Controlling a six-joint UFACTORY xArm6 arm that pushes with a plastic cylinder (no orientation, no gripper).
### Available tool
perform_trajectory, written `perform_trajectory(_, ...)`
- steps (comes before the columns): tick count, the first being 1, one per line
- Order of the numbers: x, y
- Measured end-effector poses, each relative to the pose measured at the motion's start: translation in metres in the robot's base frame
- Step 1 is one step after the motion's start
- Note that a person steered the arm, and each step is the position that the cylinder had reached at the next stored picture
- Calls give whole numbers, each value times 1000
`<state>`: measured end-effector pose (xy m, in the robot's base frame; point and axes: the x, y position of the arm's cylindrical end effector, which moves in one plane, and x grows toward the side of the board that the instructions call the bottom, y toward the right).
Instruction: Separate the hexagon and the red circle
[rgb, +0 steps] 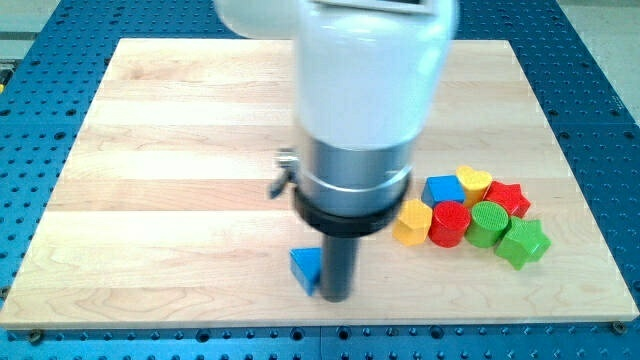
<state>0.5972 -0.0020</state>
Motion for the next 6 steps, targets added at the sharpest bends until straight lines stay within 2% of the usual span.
perform_trajectory(1,-4,-13)
perform_trajectory(2,-3,84)
perform_trajectory(3,-41,82)
perform_trajectory(4,-61,110)
perform_trajectory(5,-84,110)
perform_trajectory(6,-86,141)
